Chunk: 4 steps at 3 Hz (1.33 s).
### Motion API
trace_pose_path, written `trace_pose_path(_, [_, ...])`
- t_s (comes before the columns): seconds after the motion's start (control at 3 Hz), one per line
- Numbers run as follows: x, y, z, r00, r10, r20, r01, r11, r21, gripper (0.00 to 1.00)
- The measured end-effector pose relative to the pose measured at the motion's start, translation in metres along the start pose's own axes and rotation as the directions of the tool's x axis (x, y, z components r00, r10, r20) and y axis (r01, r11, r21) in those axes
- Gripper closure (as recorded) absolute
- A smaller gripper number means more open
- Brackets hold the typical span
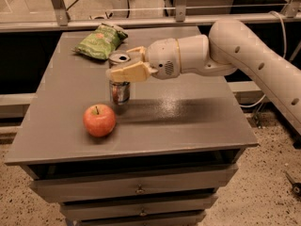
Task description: Move redbull can near apple
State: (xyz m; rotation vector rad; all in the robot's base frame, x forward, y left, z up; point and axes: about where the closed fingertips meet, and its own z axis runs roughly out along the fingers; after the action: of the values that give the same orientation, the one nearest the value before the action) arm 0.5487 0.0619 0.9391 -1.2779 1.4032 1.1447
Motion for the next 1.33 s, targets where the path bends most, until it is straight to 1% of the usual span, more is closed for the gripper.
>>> trace_pose_path(0.67, [0.004, 0.02, 0.019, 0.999, -0.049, 0.012, 0.05, 0.9962, -0.071, 0.15])
trace_pose_path(1.0, [0.007, 0.025, 0.021, 0.998, -0.058, 0.008, 0.058, 0.9945, -0.087, 0.0])
trace_pose_path(1.33, [0.009, 0.025, 0.018, 0.998, -0.063, -0.001, 0.063, 0.9944, -0.085, 0.0])
